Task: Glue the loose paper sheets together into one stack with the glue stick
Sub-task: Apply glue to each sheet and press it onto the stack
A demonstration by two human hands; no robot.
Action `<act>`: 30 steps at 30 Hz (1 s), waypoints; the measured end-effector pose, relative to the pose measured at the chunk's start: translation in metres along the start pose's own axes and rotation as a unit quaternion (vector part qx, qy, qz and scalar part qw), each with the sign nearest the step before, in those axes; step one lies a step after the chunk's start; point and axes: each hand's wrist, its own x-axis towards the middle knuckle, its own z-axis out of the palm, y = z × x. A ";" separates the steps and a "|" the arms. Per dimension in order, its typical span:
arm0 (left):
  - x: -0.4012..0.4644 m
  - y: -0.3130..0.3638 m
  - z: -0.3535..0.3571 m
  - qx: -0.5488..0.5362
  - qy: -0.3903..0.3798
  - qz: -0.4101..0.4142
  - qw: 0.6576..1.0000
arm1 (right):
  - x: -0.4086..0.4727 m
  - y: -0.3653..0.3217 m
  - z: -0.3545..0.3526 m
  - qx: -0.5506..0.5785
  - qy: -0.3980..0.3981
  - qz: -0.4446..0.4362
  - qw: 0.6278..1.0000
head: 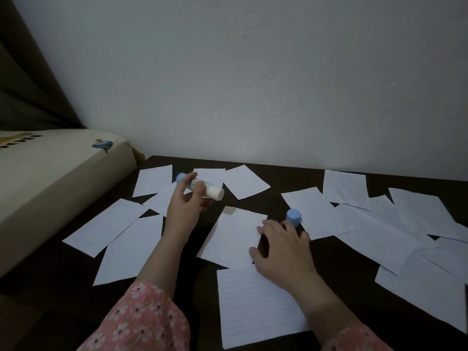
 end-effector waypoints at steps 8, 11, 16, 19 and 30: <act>-0.009 -0.006 -0.004 0.035 -0.031 -0.012 0.999 | 0.000 0.000 0.001 0.004 0.005 0.003 1.000; -0.011 -0.009 -0.002 0.144 -0.030 0.017 0.989 | -0.001 -0.001 0.003 -0.005 0.009 0.014 1.000; -0.011 -0.009 -0.001 0.171 -0.020 0.012 0.985 | -0.002 -0.003 0.003 -0.052 0.033 0.036 0.997; -0.011 -0.013 -0.001 0.155 -0.011 -0.010 0.988 | -0.002 -0.004 0.003 -0.065 0.038 0.046 0.996; -0.011 -0.014 0.005 0.221 0.053 0.016 0.974 | 0.000 0.003 0.005 -0.020 0.100 0.071 0.992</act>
